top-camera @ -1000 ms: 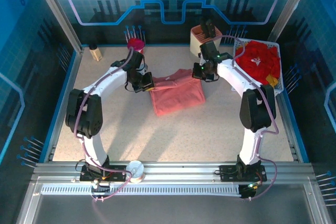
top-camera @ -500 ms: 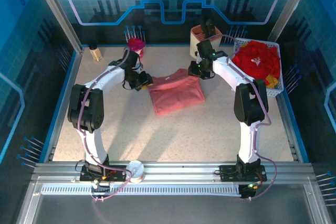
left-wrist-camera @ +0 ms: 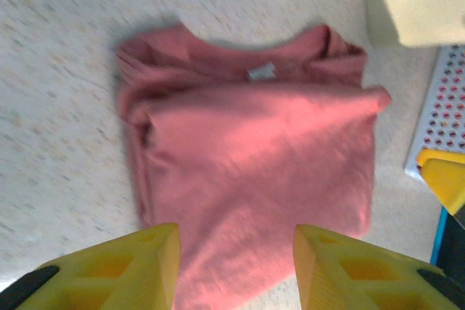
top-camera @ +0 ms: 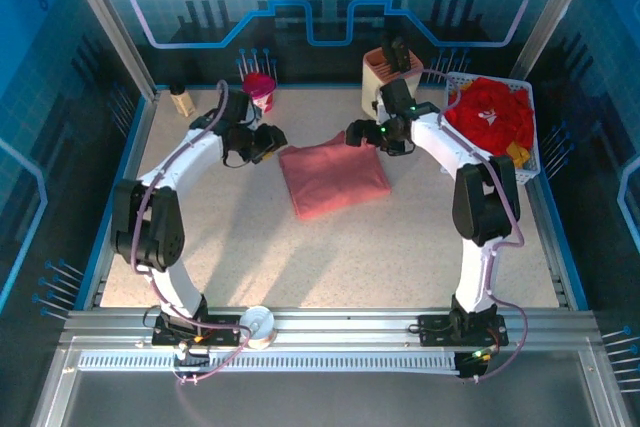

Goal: Fold and stack the t-shirts

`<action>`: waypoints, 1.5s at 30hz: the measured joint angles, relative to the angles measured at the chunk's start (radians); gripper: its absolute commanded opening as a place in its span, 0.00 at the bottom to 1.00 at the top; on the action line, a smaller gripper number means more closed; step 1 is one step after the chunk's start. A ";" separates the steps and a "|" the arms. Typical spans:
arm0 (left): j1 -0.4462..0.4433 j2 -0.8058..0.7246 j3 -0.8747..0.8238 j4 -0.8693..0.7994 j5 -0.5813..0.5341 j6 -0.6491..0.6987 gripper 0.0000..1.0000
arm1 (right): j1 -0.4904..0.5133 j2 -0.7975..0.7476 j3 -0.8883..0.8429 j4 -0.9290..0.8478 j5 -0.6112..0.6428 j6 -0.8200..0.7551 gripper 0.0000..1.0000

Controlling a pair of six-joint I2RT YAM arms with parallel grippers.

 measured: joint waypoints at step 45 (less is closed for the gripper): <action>-0.287 0.176 -0.235 0.280 0.004 -0.137 0.30 | -0.145 -0.132 -0.656 0.693 -0.467 0.340 0.98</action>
